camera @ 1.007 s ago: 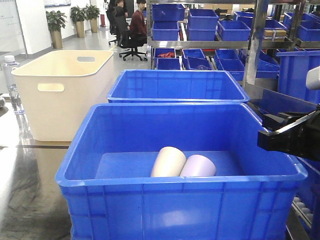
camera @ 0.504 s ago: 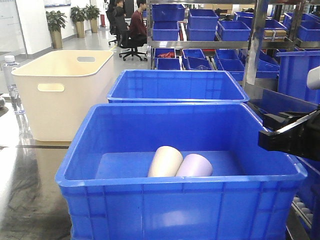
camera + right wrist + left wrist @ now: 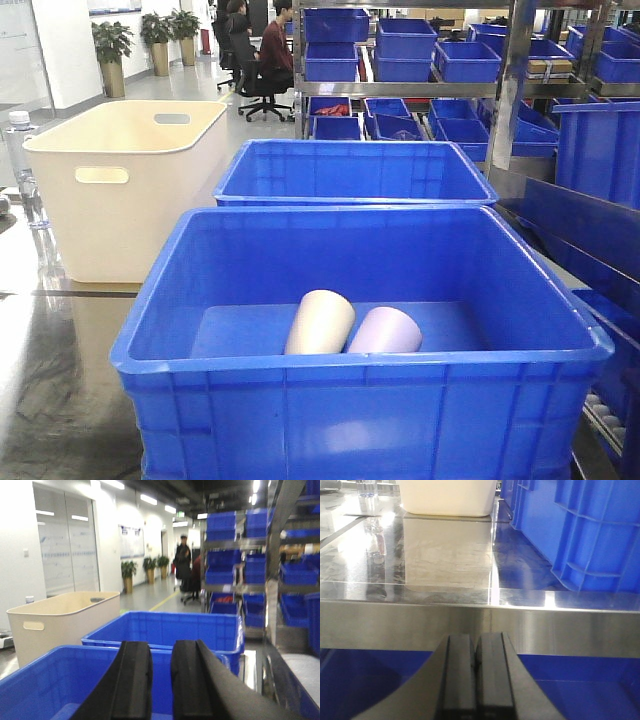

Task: Grab cup from conveyor and place in blue bin

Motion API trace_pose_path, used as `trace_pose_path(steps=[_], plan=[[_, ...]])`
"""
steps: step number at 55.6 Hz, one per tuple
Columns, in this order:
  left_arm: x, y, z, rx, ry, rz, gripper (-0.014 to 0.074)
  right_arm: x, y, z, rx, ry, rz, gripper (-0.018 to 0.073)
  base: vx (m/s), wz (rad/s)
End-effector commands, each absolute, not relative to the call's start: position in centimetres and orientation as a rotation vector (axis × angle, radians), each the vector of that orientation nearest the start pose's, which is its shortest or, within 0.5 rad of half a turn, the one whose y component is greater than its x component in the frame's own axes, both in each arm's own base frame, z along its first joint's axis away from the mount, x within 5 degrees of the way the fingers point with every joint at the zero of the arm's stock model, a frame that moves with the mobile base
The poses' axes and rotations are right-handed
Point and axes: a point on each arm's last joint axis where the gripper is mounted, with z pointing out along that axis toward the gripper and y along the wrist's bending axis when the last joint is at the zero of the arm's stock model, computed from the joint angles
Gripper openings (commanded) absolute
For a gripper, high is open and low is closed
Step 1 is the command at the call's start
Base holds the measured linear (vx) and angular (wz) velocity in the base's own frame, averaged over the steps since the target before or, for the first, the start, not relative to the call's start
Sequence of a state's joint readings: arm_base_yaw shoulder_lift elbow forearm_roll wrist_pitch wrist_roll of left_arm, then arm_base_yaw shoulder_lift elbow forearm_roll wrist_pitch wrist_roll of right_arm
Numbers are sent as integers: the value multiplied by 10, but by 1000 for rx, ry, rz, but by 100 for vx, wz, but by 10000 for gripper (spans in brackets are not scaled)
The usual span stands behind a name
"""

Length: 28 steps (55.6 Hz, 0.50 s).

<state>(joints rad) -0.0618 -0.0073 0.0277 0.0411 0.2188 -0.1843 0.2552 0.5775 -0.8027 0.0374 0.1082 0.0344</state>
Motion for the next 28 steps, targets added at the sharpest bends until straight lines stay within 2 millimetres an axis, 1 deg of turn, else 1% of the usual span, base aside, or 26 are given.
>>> trace_pose_path(steps=[1, 6, 11, 13, 18, 28], plan=[[56, -3, 191, -77, 1633, -155, 0, 82, 19, 419, -124, 1213, 223, 158, 0, 0], [56, -3, 191, -77, 1633, -155, 0, 67, 11, 387, -93, 1209, 150, 67, 0, 0], [56, -3, 191, -77, 1633, -155, 0, 59, 6, 356, -55, 1249, 89, -17, 0, 0], [56, -3, 191, -77, 1633, -155, 0, 55, 4, 346, -44, 1261, 73, -15, 0, 0], [56, -3, 191, -77, 1633, -155, 0, 50, 2, 310, -20, 1321, 36, -15, 0, 0], [56, -3, 191, -77, 1633, -155, 0, 51, 1, 242, -17, 1427, 20, -12, 0, 0]])
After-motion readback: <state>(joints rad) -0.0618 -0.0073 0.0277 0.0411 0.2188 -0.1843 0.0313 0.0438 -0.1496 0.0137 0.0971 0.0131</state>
